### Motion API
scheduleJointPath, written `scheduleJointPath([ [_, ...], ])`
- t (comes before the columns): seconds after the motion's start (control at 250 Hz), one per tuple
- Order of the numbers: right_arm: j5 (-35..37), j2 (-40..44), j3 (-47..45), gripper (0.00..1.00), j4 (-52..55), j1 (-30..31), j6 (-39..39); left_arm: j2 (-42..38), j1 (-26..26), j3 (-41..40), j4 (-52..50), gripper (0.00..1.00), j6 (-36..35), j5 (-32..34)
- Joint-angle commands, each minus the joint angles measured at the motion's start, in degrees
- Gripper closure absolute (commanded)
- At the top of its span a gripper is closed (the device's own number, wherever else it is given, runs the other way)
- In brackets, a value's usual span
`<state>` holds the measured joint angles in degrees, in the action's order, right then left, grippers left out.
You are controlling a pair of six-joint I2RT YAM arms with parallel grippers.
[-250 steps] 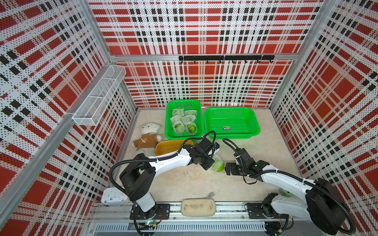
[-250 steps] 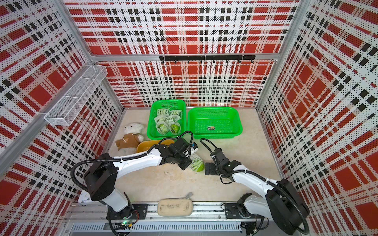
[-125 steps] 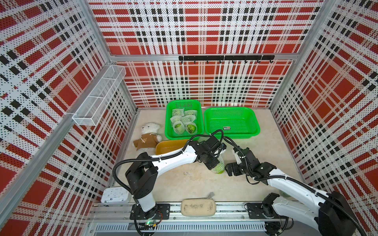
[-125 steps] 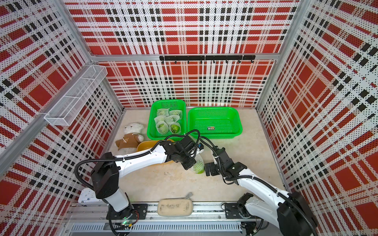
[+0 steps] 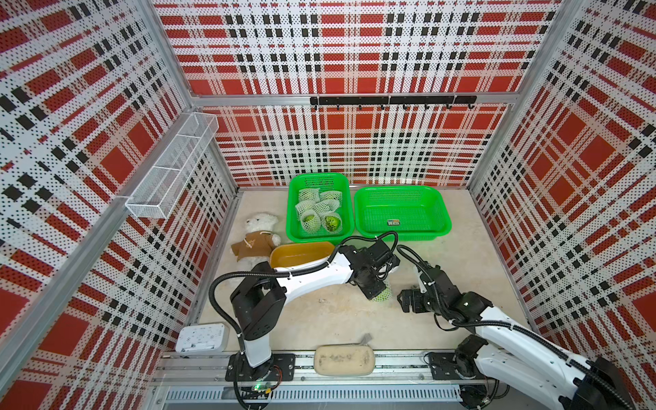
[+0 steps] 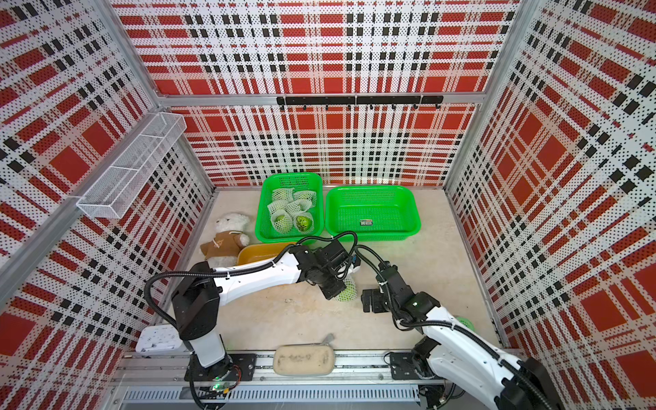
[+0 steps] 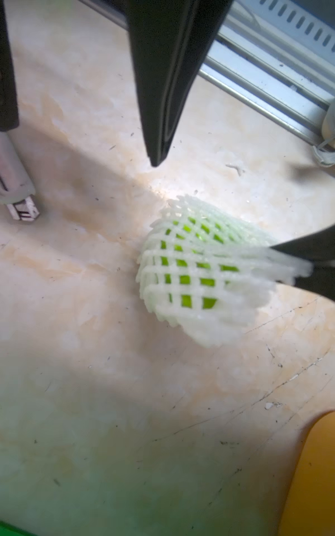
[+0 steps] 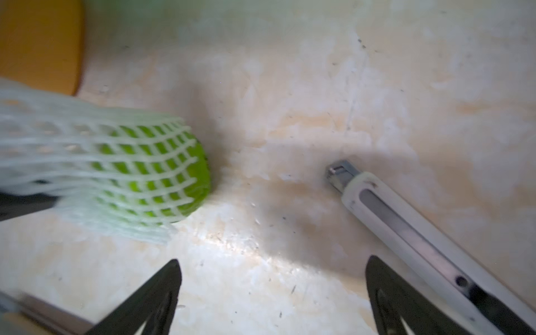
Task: Sleeve custard apples in foam nets
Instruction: Put on the foam net on the custard apple.
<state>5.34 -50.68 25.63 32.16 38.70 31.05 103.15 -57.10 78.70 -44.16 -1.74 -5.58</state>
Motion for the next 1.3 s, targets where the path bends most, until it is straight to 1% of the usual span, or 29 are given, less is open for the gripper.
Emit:
scheduleJointPath([
  [0.0,8.57,3.34,1.41,0.00,2.84,4.64,4.04,1.28,-0.29,1.92,-0.58,1.00,0.81,-0.12],
  [0.04,9.72,6.40,0.51,0.00,2.57,5.82,3.46,1.61,-0.30,2.16,-1.00,1.00,1.17,0.54],
  [0.072,8.27,9.54,-0.89,0.00,0.02,6.14,1.03,1.78,-0.23,2.19,-1.01,1.00,1.49,0.61],
  [0.136,6.72,14.49,-2.73,0.01,-2.71,6.63,-1.17,2.04,-0.11,2.38,-1.25,1.00,1.48,-0.33],
  [0.184,5.38,17.24,-3.93,0.02,-5.35,7.16,-3.98,2.58,-0.02,2.96,-1.56,1.00,1.42,-2.05],
  [0.208,5.40,18.31,-4.52,0.02,-6.49,7.64,-4.66,2.98,-0.03,3.42,-2.15,1.00,1.30,-2.49],
  [0.228,3.43,19.06,-4.84,0.02,-7.45,7.87,-5.15,3.37,-0.03,3.89,-2.83,1.00,1.30,-2.48],
  [0.264,1.68,19.92,-5.37,0.03,-9.46,8.52,-8.42,4.08,0.10,4.70,-3.73,1.00,1.37,-2.65],
  [0.34,0.31,20.37,-6.65,0.03,-14.52,10.68,-12.29,5.67,0.20,6.49,-5.26,1.00,1.34,-3.41],
  [0.412,0.59,18.48,-8.72,0.02,-21.43,13.23,-15.63,6.51,0.07,7.52,-5.58,1.00,1.45,-4.23],
  [0.588,3.79,8.13,-11.66,0.00,-37.43,17.76,-22.64,6.28,-0.12,7.64,-5.58,1.00,2.64,-3.48],
  [0.712,4.69,-0.15,-13.09,0.00,-48.44,17.82,-26.04,6.29,-0.03,7.02,-5.71,1.00,3.02,-3.29],
  [0.792,4.85,-5.30,-12.88,0.00,-52.74,17.82,-27.52,6.52,0.22,6.91,-5.85,1.00,3.16,-3.51],
  [0.965,10.92,-12.77,-13.09,0.00,-60.23,17.88,-29.84,7.04,0.47,7.04,-5.80,1.00,3.55,-4.34],
  [0.997,12.82,-13.56,-12.62,0.00,-59.76,17.83,-30.05,7.06,0.50,6.93,-5.72,1.00,3.86,-4.03],
  [1.041,12.15,-13.41,-12.72,0.00,-59.54,17.99,-30.33,6.83,0.76,6.63,-5.21,1.00,4.67,-3.82],
  [1.093,11.90,-12.58,-14.66,0.00,-63.02,18.11,-30.35,6.33,1.21,5.84,-4.09,1.00,6.00,-3.97],
  [1.173,11.45,-11.70,-17.36,0.00,-66.69,18.14,-31.41,4.93,2.31,3.67,-1.23,1.00,7.63,-6.27],
  [1.297,9.79,-10.03,-19.19,0.00,-67.91,18.13,-32.88,4.16,2.96,2.25,0.41,1.00,7.73,-8.59],
])
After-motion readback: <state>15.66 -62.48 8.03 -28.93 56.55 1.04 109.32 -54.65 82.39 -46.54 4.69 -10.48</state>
